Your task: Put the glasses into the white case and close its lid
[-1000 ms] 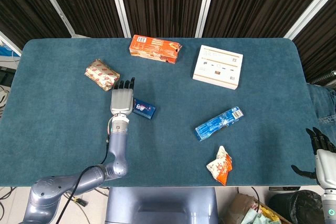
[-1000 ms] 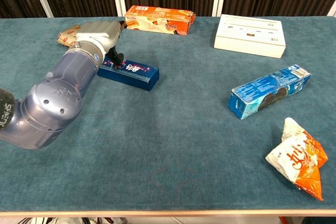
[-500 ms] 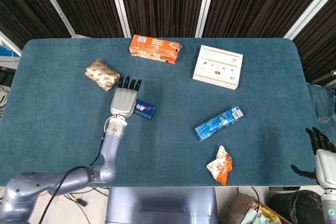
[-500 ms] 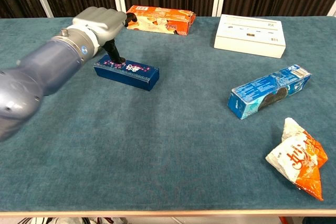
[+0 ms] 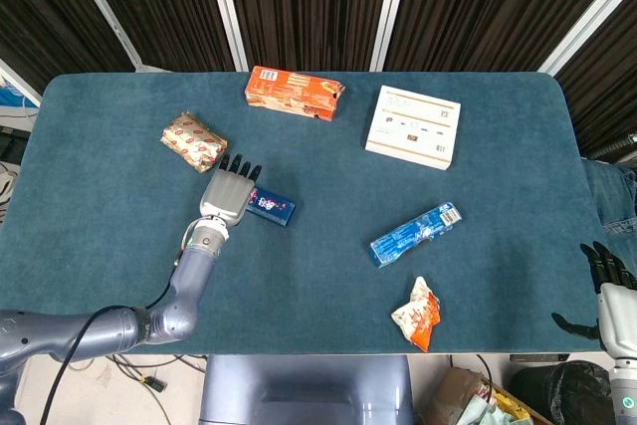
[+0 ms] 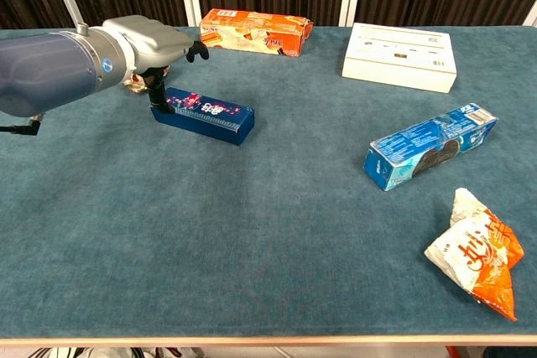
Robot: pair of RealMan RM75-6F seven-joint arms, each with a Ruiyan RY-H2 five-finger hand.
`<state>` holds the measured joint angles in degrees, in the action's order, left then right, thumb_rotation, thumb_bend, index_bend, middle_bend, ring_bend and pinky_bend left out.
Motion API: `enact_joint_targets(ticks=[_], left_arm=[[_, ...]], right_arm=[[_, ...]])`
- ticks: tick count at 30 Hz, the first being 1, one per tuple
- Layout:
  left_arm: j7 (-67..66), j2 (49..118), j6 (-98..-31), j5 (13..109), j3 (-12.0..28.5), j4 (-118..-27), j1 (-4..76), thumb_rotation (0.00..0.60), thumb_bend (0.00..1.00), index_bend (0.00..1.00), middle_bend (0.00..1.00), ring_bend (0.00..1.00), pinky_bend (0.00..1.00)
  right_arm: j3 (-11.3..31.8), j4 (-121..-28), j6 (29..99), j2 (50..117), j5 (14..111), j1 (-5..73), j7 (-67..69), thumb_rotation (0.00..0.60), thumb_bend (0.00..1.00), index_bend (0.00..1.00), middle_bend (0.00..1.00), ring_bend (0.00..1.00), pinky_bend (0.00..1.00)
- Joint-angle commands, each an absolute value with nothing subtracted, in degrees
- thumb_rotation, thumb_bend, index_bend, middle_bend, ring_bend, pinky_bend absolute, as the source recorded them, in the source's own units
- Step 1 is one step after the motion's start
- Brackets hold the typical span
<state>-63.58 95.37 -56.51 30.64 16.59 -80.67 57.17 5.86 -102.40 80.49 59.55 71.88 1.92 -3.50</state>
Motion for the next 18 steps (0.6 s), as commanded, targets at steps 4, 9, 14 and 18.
enact_joint_targets(ticks=[4,9,14,18], left_arm=[[-61.53,97.73,-54.31,29.91,15.25,-76.72,59.19,0.6,0.22,0.1,0.13,0.02,0.07],[-59.39,99.43,-53.39,31.56,14.03,-73.86,59.88,0.6,0.23,0.12,0.15,0.03,0.07],[-56.3,101.18,-53.06,34.59,13.13,-71.11,60.2,0.6,0.25,0.18,0.22,0.05,0.09],[-55.31,102.22,-53.73,35.72,12.59,-69.17,60.31,0.6,0.25,0.19,0.23,0.05,0.09]], right_arm=[[5.89,-102.38,80.42,59.51,71.82,1.94,-3.4,0.6,0.2,0.1,0.03,0.09,0.16],[5.84,-102.39,80.3,59.47,71.86,1.98,-3.38,0.6,0.2,0.1,0.03,0.09,0.16],[5.89,-102.44,80.49,59.44,71.85,1.91,-3.33,0.6,0.2,0.1,0.03,0.09,0.16],[5.85,-102.46,80.34,59.41,71.86,1.95,-3.26,0.6,0.2,0.1,0.03,0.09,0.16]])
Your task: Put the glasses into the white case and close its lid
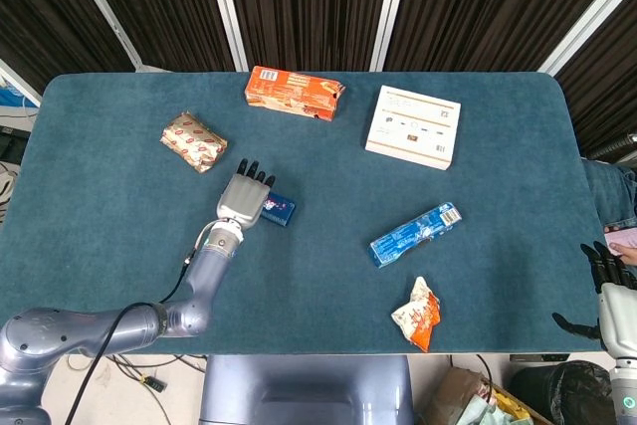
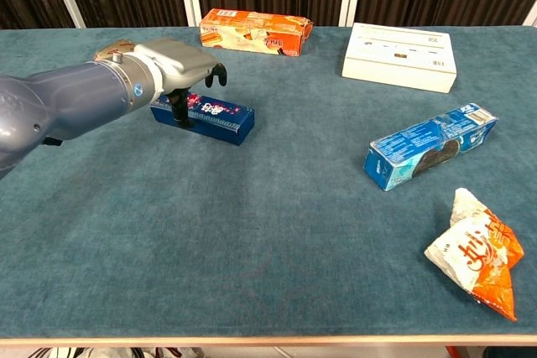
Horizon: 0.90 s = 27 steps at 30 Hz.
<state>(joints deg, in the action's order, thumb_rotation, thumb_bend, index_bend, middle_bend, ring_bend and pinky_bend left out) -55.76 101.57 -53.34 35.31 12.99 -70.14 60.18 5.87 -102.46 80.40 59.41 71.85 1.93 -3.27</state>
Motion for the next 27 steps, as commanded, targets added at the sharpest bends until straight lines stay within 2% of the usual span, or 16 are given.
enact_joint_targets(ticks=[1,15,27], left_arm=[[-55.31,102.37,-53.82,35.67,12.49,-68.88,60.32,0.6,0.25,0.19,0.23,0.05,0.09],[-55.69,103.84,-53.86,35.08,11.39,-66.61,60.8,0.6,0.3,0.28,0.31,0.06,0.09],[-55.8,103.69,-54.19,34.24,11.32,-66.31,60.68,0.6,0.33,0.31,0.34,0.06,0.09]], right_arm=[[5.84,-102.46,80.31,59.41,71.85,1.96,-3.25,0.6,0.2,0.1,0.03,0.09,0.16],[5.88,-102.66,80.13,59.27,71.62,1.97,-3.0,0.6,0.2,0.1,0.03,0.09,0.16],[5.8,-102.78,79.93,59.21,71.59,2.03,-2.95,0.6,0.2,0.1,0.03,0.09,0.16]])
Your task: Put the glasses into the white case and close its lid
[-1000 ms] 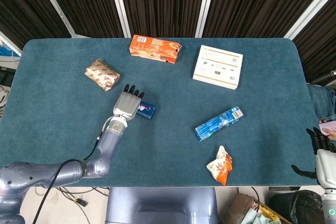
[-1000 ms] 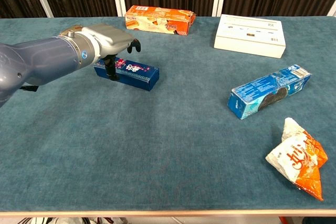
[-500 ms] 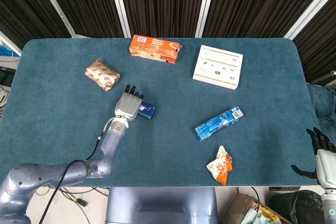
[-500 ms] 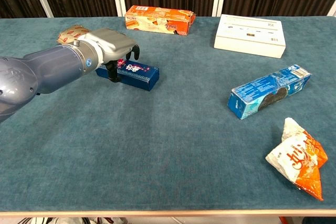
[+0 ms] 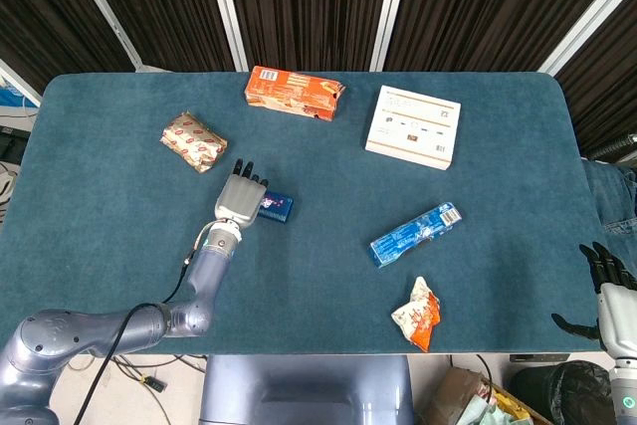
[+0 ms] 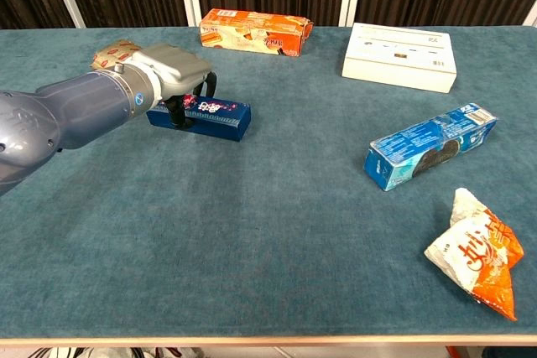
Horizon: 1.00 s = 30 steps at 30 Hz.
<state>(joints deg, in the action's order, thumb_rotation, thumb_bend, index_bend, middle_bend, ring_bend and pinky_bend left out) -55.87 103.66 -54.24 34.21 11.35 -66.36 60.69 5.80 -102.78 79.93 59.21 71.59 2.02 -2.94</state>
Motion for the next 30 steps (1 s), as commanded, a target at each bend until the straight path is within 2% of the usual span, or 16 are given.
enact_joint_targets(ticks=[1,8,10,14,18,25,30], left_arm=[[-55.72,103.72,-54.18,34.26,11.3,-66.25,60.67,0.6,0.34,0.31,0.35,0.06,0.09],[-55.45,103.76,-54.24,34.43,11.21,-66.15,60.65,0.6,0.35,0.3,0.34,0.06,0.09],[-55.69,103.67,-54.25,34.23,11.1,-66.25,60.62,0.6,0.34,0.26,0.28,0.06,0.08],[-56.56,102.94,-54.78,33.77,11.01,-67.65,60.67,0.6,0.29,0.12,0.13,0.03,0.08],[-56.93,101.84,-56.37,33.92,11.15,-69.89,60.45,0.6,0.29,0.05,0.07,0.01,0.08],[-54.46,97.18,-63.08,39.34,10.47,-78.22,57.67,0.6,0.29,0.05,0.05,0.0,0.07],[-48.42,89.63,-70.21,43.68,9.39,-91.08,51.43,0.6,0.29,0.05,0.02,0.0,0.06]], right_arm=[[5.8,-102.78,79.94,59.21,71.59,2.02,-2.96,0.6,0.2,0.1,0.03,0.09,0.16],[5.8,-102.79,79.88,59.18,71.53,2.04,-2.95,0.6,0.2,0.1,0.03,0.09,0.16],[5.78,-102.79,79.81,59.14,71.48,2.06,-2.98,0.6,0.2,0.1,0.03,0.09,0.16],[5.75,-102.82,79.66,59.1,71.39,2.13,-3.16,0.6,0.2,0.1,0.04,0.09,0.16],[5.78,-102.86,79.61,59.09,71.31,2.18,-3.23,0.6,0.2,0.11,0.05,0.09,0.16],[5.92,-102.37,80.43,59.41,71.84,2.11,-3.47,0.6,0.2,0.11,0.05,0.09,0.16],[5.83,-101.56,81.39,59.85,72.86,2.08,-4.57,0.6,0.2,0.11,0.04,0.09,0.16]])
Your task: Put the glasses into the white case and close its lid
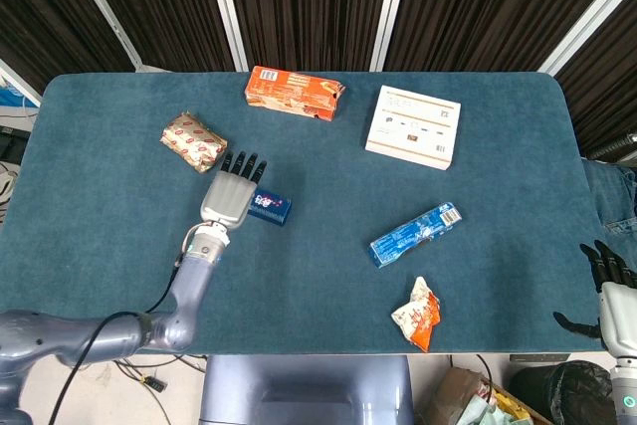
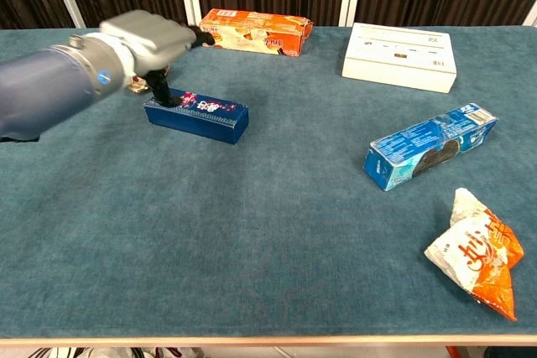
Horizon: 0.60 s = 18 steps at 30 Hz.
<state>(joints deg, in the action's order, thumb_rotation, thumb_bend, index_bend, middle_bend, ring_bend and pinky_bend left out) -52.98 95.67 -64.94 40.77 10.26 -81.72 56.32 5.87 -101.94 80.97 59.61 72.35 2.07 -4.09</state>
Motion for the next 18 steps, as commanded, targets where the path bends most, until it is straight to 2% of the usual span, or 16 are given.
enact_joint_targets(ticks=[1,5,10,18], left_arm=[[-48.14,87.32,-71.18,43.18,9.22,-94.57,50.21,0.6,0.29,0.05,0.02,0.0,0.05],[-47.03,79.15,-75.19,45.4,6.88,-104.39,45.87,0.6,0.29,0.05,0.01,0.0,0.05],[-39.2,69.22,-78.92,53.83,1.74,-113.28,38.56,0.6,0.29,0.05,0.0,0.0,0.05],[-27.04,59.86,-82.98,68.17,-5.22,-116.62,29.16,0.6,0.29,0.05,0.0,0.0,0.04]], right_arm=[[5.74,-101.32,81.6,59.98,73.21,2.09,-4.9,0.6,0.2,0.11,0.04,0.09,0.16],[5.53,-100.83,82.12,60.22,74.27,2.08,-5.32,0.6,0.2,0.11,0.03,0.09,0.16],[5.08,-99.39,83.2,60.63,77.13,2.24,-5.96,0.6,0.19,0.08,0.01,0.08,0.16],[4.12,-97.23,83.93,61.08,81.1,2.59,-6.13,0.6,0.17,0.05,0.0,0.08,0.16]])
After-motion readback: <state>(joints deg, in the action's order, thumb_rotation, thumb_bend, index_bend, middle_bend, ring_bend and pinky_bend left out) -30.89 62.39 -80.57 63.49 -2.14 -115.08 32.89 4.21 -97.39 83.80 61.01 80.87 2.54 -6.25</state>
